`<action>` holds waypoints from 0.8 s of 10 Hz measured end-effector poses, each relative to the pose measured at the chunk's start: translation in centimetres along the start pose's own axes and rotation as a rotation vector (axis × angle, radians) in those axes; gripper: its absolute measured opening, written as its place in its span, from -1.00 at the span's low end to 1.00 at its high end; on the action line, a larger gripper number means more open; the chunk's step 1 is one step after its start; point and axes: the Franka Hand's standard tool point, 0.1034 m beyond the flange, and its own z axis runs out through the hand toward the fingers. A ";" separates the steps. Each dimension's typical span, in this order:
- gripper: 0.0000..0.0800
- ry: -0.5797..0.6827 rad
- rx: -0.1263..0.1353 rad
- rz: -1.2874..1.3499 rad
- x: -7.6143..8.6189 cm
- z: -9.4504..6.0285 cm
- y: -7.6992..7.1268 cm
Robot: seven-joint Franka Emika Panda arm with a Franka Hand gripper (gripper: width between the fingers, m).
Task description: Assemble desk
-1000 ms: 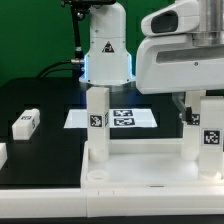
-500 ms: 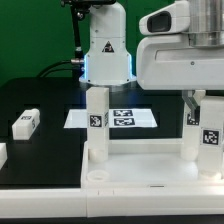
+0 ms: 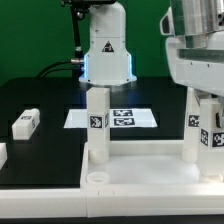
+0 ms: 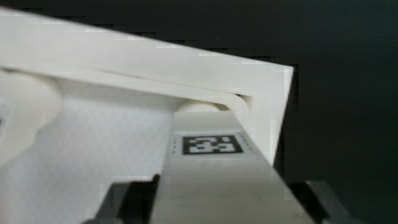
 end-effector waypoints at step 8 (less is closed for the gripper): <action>0.60 -0.014 -0.047 -0.649 0.0 -1.0 -0.6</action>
Offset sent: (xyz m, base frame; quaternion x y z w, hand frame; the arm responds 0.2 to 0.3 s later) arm -0.0007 0.0026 0.0230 -0.0433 0.0050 -0.3732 0.9267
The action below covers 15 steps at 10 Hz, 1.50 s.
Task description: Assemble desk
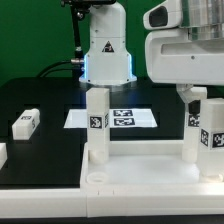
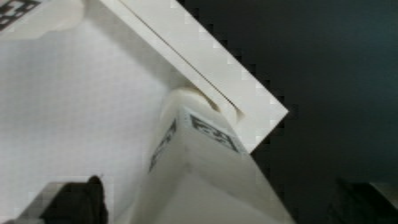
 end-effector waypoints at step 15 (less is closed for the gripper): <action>-0.28 0.025 -0.017 0.357 1.3 0.4 0.5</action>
Offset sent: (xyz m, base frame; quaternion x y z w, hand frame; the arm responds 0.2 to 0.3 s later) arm 0.0241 0.0119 -0.0026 -0.0123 -0.0229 -0.4761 0.8790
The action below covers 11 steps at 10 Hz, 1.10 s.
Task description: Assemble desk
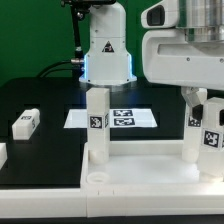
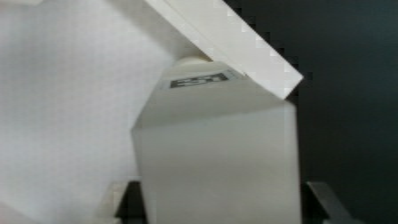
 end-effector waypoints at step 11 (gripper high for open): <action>0.61 -0.017 0.032 -0.099 -0.3 -0.1 -0.1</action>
Offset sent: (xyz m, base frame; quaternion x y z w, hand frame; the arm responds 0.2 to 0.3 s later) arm 0.0000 0.0000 0.0000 0.0000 0.0000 0.1296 0.9916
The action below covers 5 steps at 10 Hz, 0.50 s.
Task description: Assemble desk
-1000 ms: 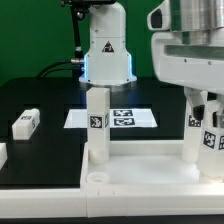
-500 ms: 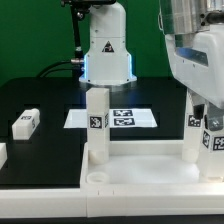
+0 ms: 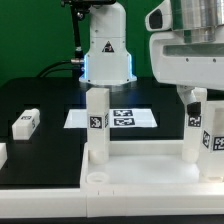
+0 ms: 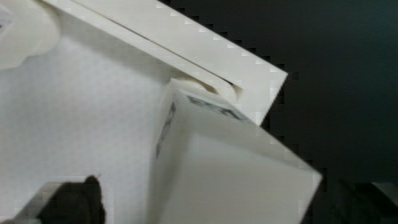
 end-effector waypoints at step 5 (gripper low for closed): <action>0.62 0.053 -0.036 -0.692 -1.4 -0.6 -1.1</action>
Offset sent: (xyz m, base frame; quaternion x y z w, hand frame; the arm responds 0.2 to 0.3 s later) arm -0.0029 0.0279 0.0204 -0.0721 0.0708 -0.4254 0.8994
